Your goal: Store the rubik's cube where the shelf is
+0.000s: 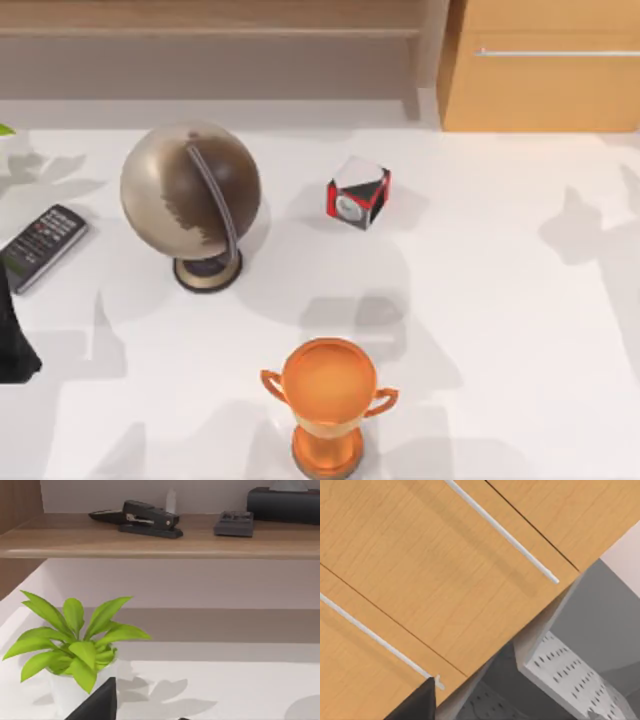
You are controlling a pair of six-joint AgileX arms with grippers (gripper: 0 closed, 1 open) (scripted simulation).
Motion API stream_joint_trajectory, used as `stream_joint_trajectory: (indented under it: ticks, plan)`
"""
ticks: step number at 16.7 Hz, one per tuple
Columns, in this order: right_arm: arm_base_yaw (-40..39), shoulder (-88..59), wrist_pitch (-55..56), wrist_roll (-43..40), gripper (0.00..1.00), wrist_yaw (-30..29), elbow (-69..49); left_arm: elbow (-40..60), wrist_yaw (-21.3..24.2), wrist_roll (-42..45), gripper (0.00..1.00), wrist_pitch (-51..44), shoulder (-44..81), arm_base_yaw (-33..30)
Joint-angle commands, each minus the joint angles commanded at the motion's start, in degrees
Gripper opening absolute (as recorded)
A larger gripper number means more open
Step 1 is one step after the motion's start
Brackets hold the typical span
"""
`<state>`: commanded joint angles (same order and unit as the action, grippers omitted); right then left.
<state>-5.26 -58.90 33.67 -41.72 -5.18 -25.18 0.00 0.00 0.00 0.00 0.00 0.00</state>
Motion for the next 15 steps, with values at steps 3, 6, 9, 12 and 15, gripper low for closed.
stream_joint_trajectory:
  ticks: [3, 6, 9, 12, 15]
  plan:
    - [-1.31, -17.24, 9.65, -11.62, 1.00, -1.59, -7.10, 0.00, 0.00, 0.00, 1.00, 0.00, 0.00, 0.00]
    - [-2.49, -33.57, 18.96, -22.74, 1.00, -3.19, -13.92, 0.00, 0.00, 0.00, 1.00, 0.00, 0.00, 0.00]
    - [-3.48, -47.95, 27.42, -32.72, 1.00, -4.68, -20.03, 0.00, 0.00, 0.00, 1.00, 0.00, 0.00, 0.00]
    - [-4.23, -59.23, 34.17, -40.67, 1.00, -5.90, -24.85, 0.00, 0.00, 0.00, 1.00, 0.00, 0.00, 0.00]
    - [-4.70, -66.63, 38.57, -45.93, 1.00, -6.73, -27.98, 0.00, 0.00, 0.00, 1.00, 0.00, 0.00, 0.00]
